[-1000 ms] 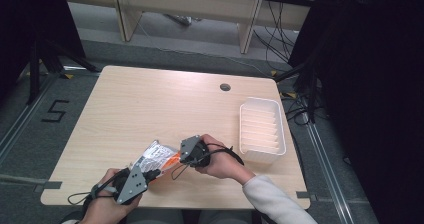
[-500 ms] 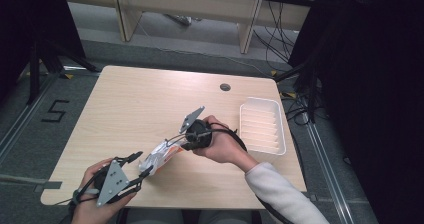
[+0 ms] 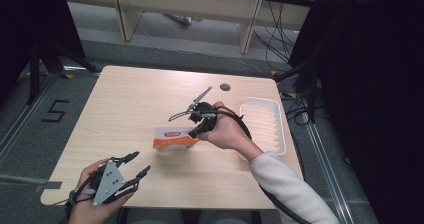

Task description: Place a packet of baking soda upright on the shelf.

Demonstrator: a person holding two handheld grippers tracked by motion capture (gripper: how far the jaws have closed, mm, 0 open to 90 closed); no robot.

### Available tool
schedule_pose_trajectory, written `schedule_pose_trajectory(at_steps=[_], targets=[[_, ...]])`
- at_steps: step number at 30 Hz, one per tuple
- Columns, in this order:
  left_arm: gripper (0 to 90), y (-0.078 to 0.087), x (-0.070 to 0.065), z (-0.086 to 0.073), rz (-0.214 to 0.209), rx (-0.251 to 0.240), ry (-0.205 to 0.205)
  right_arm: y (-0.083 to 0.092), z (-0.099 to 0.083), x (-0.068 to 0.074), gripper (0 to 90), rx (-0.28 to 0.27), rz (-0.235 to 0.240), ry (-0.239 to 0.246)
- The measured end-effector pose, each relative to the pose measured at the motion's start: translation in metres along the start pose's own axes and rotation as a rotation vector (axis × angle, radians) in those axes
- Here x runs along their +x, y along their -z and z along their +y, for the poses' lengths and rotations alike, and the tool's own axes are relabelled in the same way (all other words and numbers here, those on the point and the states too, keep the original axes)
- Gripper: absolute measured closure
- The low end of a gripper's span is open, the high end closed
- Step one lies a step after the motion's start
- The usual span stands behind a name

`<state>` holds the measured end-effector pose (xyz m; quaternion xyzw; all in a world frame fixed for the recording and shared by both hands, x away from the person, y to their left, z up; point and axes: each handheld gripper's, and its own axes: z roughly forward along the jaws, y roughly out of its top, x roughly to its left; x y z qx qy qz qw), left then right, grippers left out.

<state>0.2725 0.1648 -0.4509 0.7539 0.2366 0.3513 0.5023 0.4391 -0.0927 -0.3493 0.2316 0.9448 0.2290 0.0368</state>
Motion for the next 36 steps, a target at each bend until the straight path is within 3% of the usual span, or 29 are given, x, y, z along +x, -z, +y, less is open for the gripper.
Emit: schedule_pose_trajectory(at_steps=[5, 8, 10, 11, 16, 19, 22, 27, 31, 36], targets=[[47.3, -0.001, -0.001, -0.001, -0.010, 0.007, 0.000, 0.014, 0.000, -0.011, 90.0, -0.009, 0.001, -0.056], [47.3, -0.002, -0.001, -0.001, -0.014, 0.008, -0.003, 0.021, -0.001, -0.019, 90.0, -0.016, -0.002, -0.043], [47.3, -0.003, -0.001, -0.001, -0.016, 0.008, -0.003, 0.026, -0.003, -0.024, 90.0, -0.020, -0.006, -0.053], [47.3, -0.003, -0.001, -0.001, -0.019, 0.009, 0.001, 0.034, -0.006, -0.028, 90.0, -0.026, -0.006, -0.079], [47.3, -0.004, -0.001, -0.002, -0.022, 0.013, -0.001, 0.051, -0.013, -0.044, 90.0, -0.068, -0.027, -0.085], [47.3, -0.004, -0.002, -0.002, -0.024, 0.014, -0.003, 0.056, -0.015, -0.046, 90.0, -0.069, -0.023, -0.085], [47.4, -0.004, -0.002, -0.002, -0.024, 0.013, -0.003, 0.064, -0.017, -0.051, 90.0, -0.066, -0.030, -0.075], [47.3, -0.004, -0.002, -0.002, -0.027, 0.014, -0.006, 0.074, -0.019, -0.059, 90.0, -0.050, -0.048, -0.020], [47.3, -0.005, -0.002, -0.002, -0.029, 0.014, -0.007, 0.083, -0.021, -0.063, 90.0, -0.033, -0.051, -0.021], [47.3, -0.004, -0.002, -0.002, -0.019, 0.017, -0.005, 0.090, -0.024, -0.071, 90.0, -0.019, -0.047, 0.034]])
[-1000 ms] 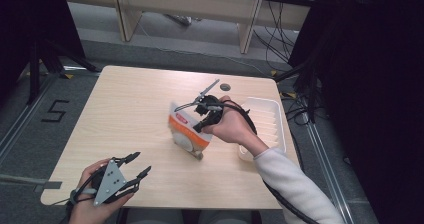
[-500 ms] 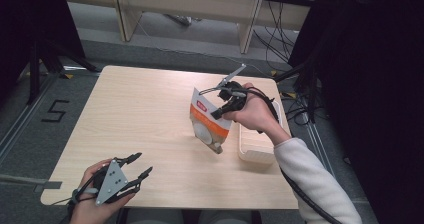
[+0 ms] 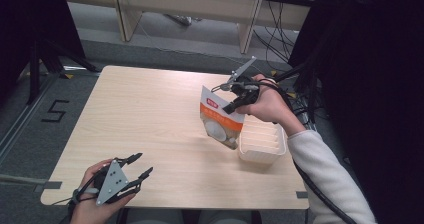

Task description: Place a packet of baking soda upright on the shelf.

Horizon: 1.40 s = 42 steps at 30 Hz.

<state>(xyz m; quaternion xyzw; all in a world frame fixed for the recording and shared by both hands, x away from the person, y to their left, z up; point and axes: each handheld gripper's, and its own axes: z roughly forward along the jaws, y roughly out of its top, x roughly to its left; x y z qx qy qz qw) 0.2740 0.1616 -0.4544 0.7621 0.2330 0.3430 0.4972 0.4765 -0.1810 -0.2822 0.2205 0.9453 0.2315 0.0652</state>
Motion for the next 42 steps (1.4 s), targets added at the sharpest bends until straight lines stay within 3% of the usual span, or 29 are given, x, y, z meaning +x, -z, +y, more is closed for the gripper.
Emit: schedule_pose_trajectory(at_steps=[2, 7, 11, 14, 28, 29, 36, 37, 42], targets=[[47.3, 0.000, 0.000, 0.000, 0.000, -0.001, 0.001, 0.003, -0.002, -0.002, 90.0, 0.001, 0.000, -0.011], [47.2, -0.001, 0.000, 0.000, -0.013, -0.003, -0.003, 0.010, -0.004, -0.008, 90.0, 0.004, 0.009, 0.022], [47.1, -0.001, 0.000, 0.000, -0.013, -0.002, -0.004, 0.017, -0.004, -0.012, 90.0, 0.022, 0.011, 0.099], [47.1, -0.001, 0.000, 0.000, -0.013, -0.005, -0.003, 0.022, -0.007, -0.015, 90.0, 0.036, 0.008, 0.109], [46.8, -0.002, 0.000, -0.001, -0.016, 0.006, -0.002, 0.033, -0.013, -0.021, 90.0, 0.041, 0.007, 0.142], [46.6, -0.002, 0.000, -0.001, -0.016, 0.006, 0.000, 0.035, -0.014, -0.021, 90.0, 0.046, 0.007, 0.125], [44.9, -0.002, 0.000, -0.001, -0.002, 0.019, 0.014, 0.040, -0.018, -0.025, 90.0, 0.053, -0.002, 0.130], [44.3, -0.002, 0.000, -0.001, -0.002, 0.016, 0.008, 0.041, -0.019, -0.027, 90.0, 0.055, -0.001, 0.148], [43.1, -0.003, 0.001, -0.001, -0.013, 0.019, 0.016, 0.044, -0.023, -0.029, 90.0, 0.055, -0.006, 0.135]])
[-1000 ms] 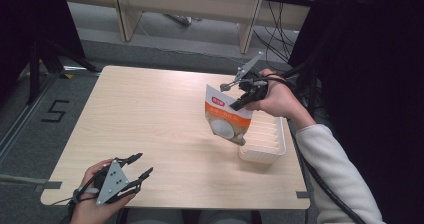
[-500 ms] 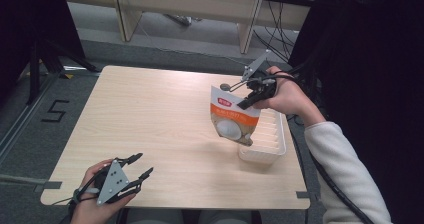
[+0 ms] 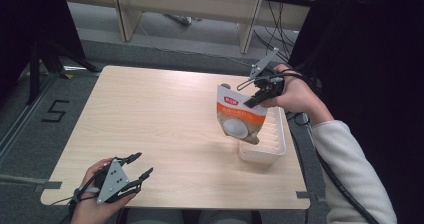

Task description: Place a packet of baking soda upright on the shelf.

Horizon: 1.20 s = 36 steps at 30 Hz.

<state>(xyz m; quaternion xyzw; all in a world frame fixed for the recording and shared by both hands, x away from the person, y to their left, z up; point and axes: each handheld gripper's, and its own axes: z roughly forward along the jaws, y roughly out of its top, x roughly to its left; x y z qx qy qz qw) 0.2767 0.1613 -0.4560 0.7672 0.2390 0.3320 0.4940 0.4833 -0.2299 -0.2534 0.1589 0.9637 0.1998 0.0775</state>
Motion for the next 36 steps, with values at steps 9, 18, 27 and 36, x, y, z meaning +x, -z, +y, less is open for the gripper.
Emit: schedule_pose_trajectory(at_steps=[9, 18, 27, 36], targets=[[40.5, 0.000, 0.000, 0.000, 0.017, 0.006, 0.005, 0.006, -0.008, -0.004, 90.0, 0.017, -0.003, 0.001], [40.1, -0.001, 0.000, -0.001, 0.006, 0.008, 0.011, 0.010, -0.015, -0.006, 90.0, 0.029, -0.010, -0.009], [39.9, -0.001, -0.001, 0.000, 0.006, 0.004, 0.017, 0.010, -0.022, -0.008, 90.0, 0.050, -0.002, -0.021], [39.8, -0.001, -0.001, 0.000, 0.005, 0.007, 0.010, 0.012, -0.025, -0.008, 90.0, 0.068, -0.001, -0.020]])
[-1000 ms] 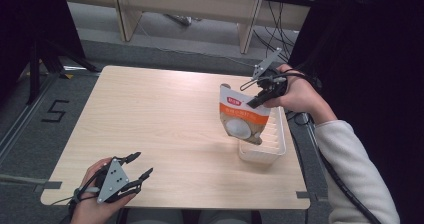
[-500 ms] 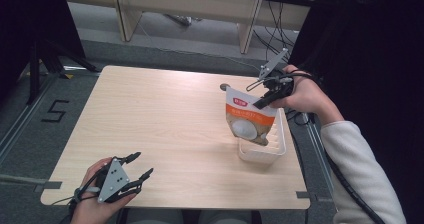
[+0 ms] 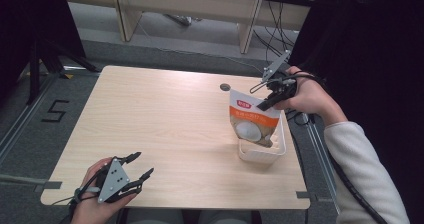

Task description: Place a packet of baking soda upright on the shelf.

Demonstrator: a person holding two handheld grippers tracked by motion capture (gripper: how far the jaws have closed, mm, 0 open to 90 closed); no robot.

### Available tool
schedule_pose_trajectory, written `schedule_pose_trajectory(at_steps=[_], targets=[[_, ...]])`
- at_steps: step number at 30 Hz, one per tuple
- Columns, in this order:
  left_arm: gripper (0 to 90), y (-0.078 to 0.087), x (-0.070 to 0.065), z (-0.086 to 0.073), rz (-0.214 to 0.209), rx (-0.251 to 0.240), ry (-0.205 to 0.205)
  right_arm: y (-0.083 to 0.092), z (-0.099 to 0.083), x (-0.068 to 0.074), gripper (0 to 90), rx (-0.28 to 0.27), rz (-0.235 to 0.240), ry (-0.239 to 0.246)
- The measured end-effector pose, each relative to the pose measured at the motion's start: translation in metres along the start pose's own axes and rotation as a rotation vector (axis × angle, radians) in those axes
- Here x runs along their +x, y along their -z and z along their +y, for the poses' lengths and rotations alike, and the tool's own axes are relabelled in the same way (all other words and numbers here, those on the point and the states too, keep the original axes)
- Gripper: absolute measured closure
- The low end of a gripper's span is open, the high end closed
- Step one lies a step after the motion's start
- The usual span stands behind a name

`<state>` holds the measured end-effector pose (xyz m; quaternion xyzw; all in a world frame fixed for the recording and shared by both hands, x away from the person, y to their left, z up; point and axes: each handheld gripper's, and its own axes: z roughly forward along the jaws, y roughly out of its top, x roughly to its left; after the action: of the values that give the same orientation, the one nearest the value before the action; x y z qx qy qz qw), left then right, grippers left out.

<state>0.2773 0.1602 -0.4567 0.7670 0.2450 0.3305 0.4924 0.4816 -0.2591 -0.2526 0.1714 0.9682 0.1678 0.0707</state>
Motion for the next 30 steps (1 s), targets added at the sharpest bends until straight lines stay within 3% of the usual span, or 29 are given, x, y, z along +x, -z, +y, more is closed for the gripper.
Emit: schedule_pose_trajectory(at_steps=[6, 7, 8, 23, 30], targets=[[39.6, 0.001, 0.000, 0.000, 0.009, 0.000, 0.003, 0.004, -0.001, 0.000, 90.0, 0.011, -0.001, 0.005], [39.6, 0.000, 0.000, 0.000, 0.000, 0.001, 0.000, 0.005, -0.001, -0.002, 90.0, 0.028, 0.020, 0.022], [39.6, 0.000, 0.000, 0.000, -0.002, 0.001, 0.000, 0.004, -0.002, -0.001, 90.0, 0.011, 0.009, 0.014], [39.2, -0.001, -0.001, 0.000, -0.004, 0.003, 0.004, 0.008, -0.006, 0.001, 90.0, 0.036, 0.012, 0.005], [39.2, -0.001, -0.001, 0.000, -0.004, 0.003, 0.001, 0.011, -0.005, 0.001, 90.0, 0.055, 0.027, 0.032]])
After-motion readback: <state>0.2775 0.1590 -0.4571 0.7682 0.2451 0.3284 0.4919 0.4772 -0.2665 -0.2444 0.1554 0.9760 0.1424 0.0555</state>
